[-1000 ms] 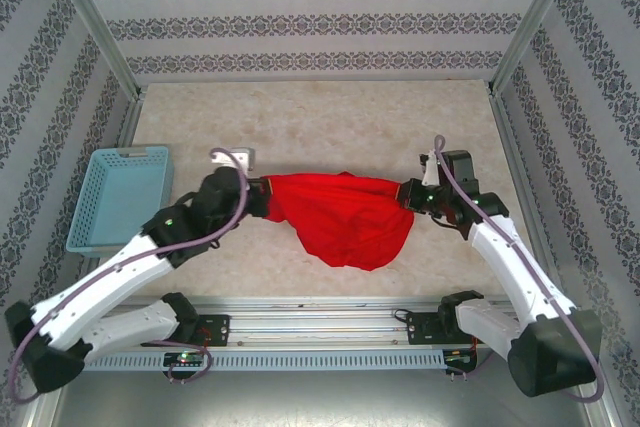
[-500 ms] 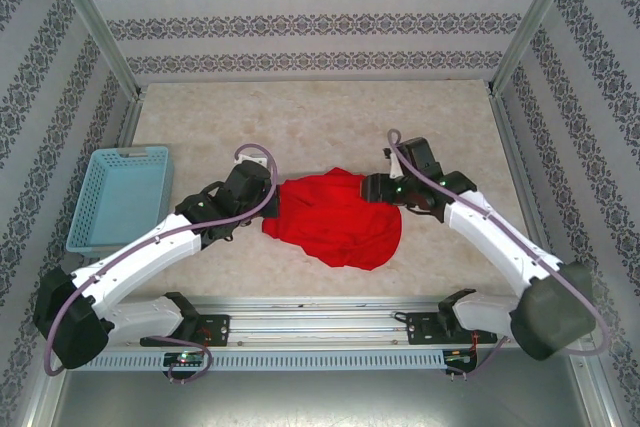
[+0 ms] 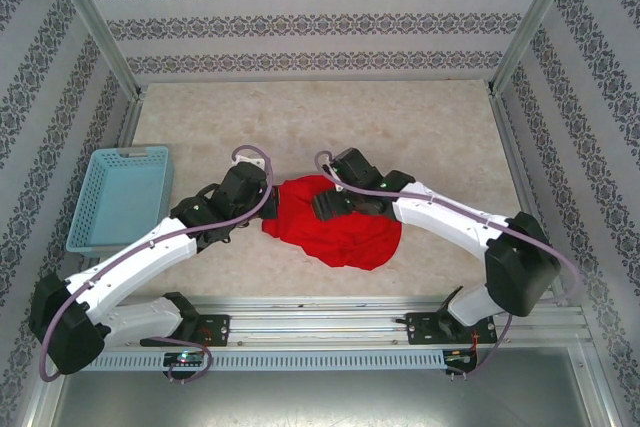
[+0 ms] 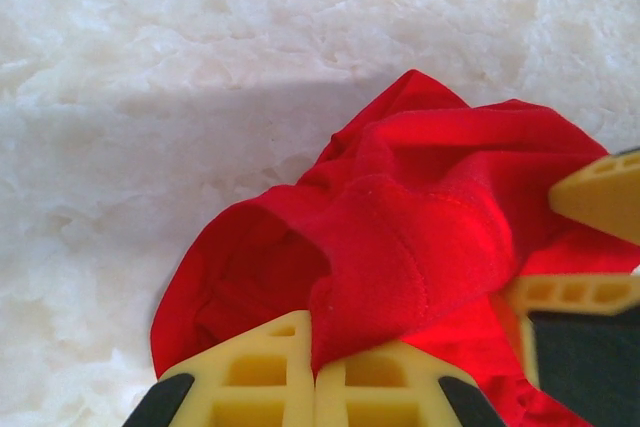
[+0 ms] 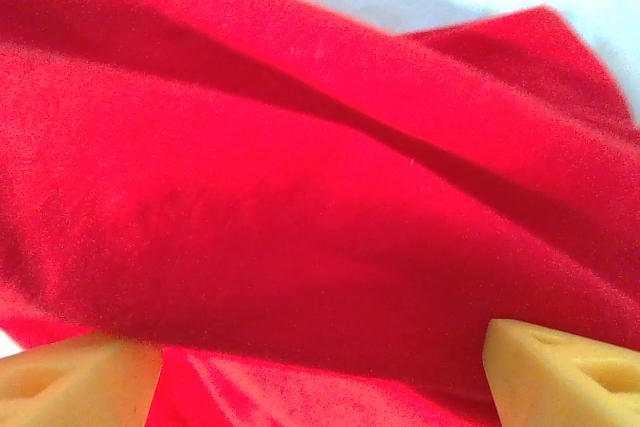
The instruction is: Fold the inside-out t-shirt
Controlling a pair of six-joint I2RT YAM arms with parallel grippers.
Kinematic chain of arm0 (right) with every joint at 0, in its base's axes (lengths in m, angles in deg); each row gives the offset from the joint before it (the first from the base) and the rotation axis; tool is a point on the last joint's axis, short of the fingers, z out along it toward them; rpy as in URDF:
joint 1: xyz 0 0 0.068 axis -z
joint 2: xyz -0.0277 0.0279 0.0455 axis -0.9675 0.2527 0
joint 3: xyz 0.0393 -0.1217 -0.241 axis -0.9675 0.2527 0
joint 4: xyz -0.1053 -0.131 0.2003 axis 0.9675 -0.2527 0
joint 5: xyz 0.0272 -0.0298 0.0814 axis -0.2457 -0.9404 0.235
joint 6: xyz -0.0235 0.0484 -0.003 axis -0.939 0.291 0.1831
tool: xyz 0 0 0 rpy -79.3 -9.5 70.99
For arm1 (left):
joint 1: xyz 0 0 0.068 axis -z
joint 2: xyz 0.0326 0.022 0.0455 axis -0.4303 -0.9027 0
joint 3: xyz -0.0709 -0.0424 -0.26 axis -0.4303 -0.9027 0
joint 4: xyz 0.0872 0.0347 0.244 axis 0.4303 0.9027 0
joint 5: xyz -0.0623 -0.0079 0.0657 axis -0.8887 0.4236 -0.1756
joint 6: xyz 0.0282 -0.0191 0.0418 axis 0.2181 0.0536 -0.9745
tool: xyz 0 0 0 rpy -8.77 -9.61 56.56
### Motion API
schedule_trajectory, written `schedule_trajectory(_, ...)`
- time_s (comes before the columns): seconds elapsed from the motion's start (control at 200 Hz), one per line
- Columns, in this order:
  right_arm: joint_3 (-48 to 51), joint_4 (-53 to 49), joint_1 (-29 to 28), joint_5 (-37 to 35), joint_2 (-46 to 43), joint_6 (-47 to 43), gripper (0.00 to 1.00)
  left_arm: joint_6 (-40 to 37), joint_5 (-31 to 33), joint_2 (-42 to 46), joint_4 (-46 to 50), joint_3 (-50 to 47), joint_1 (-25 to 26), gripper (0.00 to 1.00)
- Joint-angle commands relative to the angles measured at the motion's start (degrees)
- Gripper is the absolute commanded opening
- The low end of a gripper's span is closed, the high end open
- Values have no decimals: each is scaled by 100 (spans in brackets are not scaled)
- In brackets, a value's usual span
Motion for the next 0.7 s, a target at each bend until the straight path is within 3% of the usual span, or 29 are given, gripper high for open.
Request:
schedule_trajectory(0.0,-474,144,-31,-605,265,-344,78,-7,-76,145,-166,-97,-46,0)
schedule_trajectory(0.11,-665,151,44,-891,423,-468,57,-48,-91,195,-174,-120,-46,0)
schedule_trajectory(0.28,-775,250,316,-638,382,-539,14,-189,-159,222,-185,-98,-46,0)
schedule_trajectory(0.355,-768,293,430,-460,309,-491,0,-236,-151,188,-227,-92,-47,0)
schedule_trajectory(0.485,-878,272,586,-40,148,-388,0,-322,62,-86,-45,90,-64,10)
schedule_trajectory(0.6,-1214,-63,595,296,-36,-243,0,-293,964,-618,855,685,-121,17)
schedule_trajectory(0.699,-1385,-292,611,732,-235,40,0,-217,1472,-897,1453,1148,-134,28)
